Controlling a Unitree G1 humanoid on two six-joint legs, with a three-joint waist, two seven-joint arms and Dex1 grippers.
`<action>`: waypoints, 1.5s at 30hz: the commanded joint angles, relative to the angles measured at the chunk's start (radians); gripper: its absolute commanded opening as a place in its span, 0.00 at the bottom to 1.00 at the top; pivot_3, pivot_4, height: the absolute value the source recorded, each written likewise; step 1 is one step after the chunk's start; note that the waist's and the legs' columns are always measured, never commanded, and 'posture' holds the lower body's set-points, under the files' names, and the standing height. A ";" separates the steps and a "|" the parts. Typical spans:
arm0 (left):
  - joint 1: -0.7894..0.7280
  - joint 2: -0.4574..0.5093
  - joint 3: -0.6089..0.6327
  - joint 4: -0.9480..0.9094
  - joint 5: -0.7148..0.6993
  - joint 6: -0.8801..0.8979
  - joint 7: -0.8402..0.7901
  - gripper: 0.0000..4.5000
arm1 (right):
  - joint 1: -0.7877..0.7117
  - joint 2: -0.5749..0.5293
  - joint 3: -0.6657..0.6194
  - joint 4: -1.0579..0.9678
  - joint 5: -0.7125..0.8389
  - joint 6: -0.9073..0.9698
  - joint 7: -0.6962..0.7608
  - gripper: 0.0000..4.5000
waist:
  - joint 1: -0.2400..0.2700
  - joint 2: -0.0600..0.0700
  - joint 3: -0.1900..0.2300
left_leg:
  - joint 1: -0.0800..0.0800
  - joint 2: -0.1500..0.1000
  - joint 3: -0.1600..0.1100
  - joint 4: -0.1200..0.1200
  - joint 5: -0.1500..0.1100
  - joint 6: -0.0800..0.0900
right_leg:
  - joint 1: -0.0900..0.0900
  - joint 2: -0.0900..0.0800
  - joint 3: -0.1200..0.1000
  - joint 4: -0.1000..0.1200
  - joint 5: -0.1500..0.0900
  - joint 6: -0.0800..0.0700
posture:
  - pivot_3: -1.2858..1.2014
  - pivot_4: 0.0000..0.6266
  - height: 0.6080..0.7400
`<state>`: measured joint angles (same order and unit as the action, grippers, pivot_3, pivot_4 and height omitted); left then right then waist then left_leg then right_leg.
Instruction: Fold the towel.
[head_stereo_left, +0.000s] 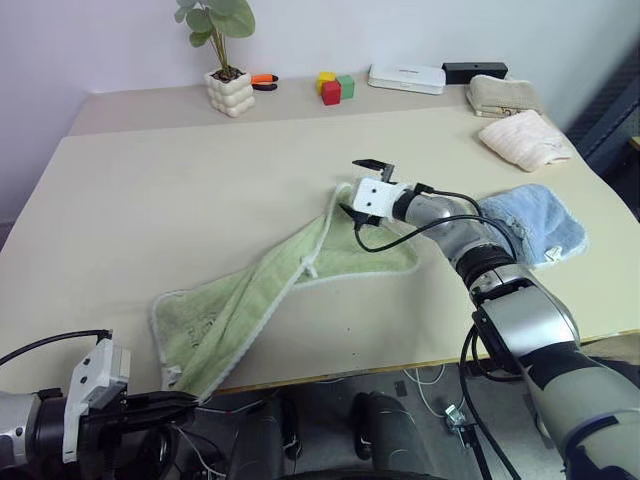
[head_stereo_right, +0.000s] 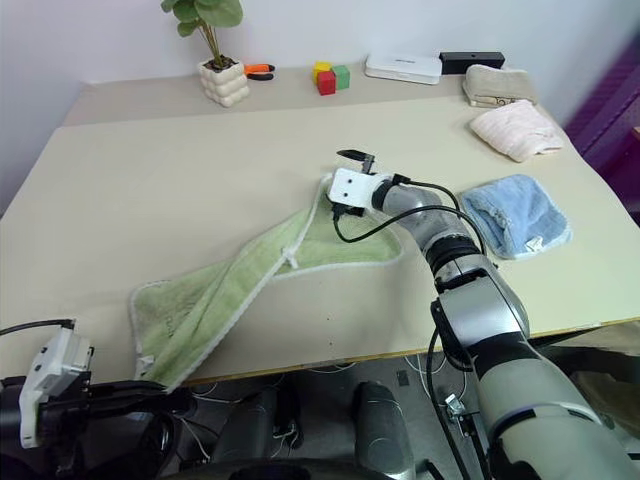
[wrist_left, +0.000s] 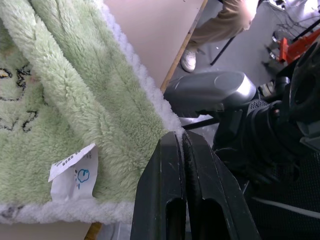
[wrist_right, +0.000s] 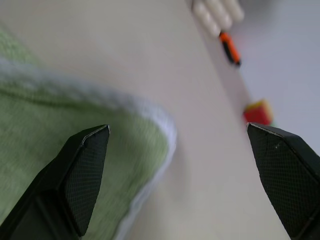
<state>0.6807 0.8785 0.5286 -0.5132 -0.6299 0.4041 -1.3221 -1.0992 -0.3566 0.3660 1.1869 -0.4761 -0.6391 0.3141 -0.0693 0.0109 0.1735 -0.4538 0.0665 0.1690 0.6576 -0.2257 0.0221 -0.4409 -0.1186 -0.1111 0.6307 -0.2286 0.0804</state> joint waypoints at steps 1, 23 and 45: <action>0.020 -0.024 -0.006 0.004 0.020 -0.047 -0.018 0.02 | -0.061 0.024 0.076 0.000 -0.108 -0.045 -0.141 1.00 | -0.003 0.000 0.000 | 0.000 0.000 0.000 0.000 0.000 0.000 | 0.000 0.000 0.000 0.000 0.000 0.000 | 0.52 0.24 1.00; -0.041 -0.093 -0.075 0.272 0.116 -0.332 -0.085 0.00 | -0.123 0.023 0.283 0.063 -0.331 -0.006 -0.282 0.01 | -0.002 -0.001 -0.001 | 0.009 0.001 0.013 -0.010 0.003 -0.005 | -0.002 0.002 0.005 0.003 -0.003 -0.004 | 0.52 0.24 1.00; -0.716 -0.188 -0.107 0.454 0.044 -0.250 0.312 0.00 | 0.466 -0.426 -0.206 -0.897 0.560 0.381 0.687 0.01 | 0.017 -0.003 -0.002 | 0.013 0.001 0.007 -0.007 0.004 0.000 | 0.005 0.001 0.004 0.002 0.000 0.000 | 0.52 0.24 1.00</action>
<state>-0.0088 0.6846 0.4275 -0.0401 -0.5625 0.1290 -1.0314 -0.6109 -0.7645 0.2191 0.4001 0.0255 -0.3206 0.9867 -0.0520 0.0080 0.1718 -0.4406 0.0675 0.1758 0.6507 -0.2216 0.0226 -0.4355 -0.1175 -0.1069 0.6333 -0.2287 0.0801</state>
